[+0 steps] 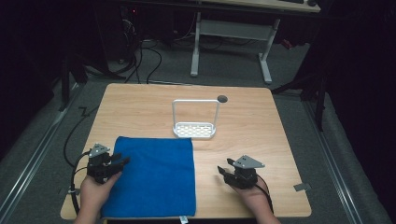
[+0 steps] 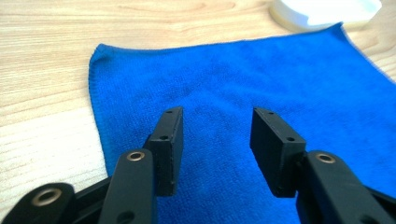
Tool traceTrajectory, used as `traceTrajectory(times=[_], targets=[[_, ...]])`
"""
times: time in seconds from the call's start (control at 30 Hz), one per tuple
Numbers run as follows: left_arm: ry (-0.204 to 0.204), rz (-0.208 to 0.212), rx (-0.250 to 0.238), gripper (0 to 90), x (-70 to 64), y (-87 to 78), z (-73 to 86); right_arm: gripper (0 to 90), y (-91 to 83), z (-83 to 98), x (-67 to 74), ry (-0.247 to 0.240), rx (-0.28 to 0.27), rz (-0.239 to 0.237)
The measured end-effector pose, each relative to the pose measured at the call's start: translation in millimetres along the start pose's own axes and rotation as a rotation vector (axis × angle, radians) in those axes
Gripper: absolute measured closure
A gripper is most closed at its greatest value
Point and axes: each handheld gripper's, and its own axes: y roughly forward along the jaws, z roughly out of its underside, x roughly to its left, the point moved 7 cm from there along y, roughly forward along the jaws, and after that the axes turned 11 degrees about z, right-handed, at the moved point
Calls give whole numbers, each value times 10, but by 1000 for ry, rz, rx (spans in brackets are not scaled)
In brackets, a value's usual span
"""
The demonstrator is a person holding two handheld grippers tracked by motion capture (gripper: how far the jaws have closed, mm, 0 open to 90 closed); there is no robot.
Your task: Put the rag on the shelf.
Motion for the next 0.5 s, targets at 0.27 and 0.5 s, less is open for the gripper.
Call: traceTrajectory(times=[0.27, 0.5], targets=[[30, -15, 2, 543, 21, 24, -10, 488, -1, -48, -8, -10, -17, 12], [44, -30, 14, 542, 46, 28, 2, 492, 25, -36, -9, -9, -3, 15]])
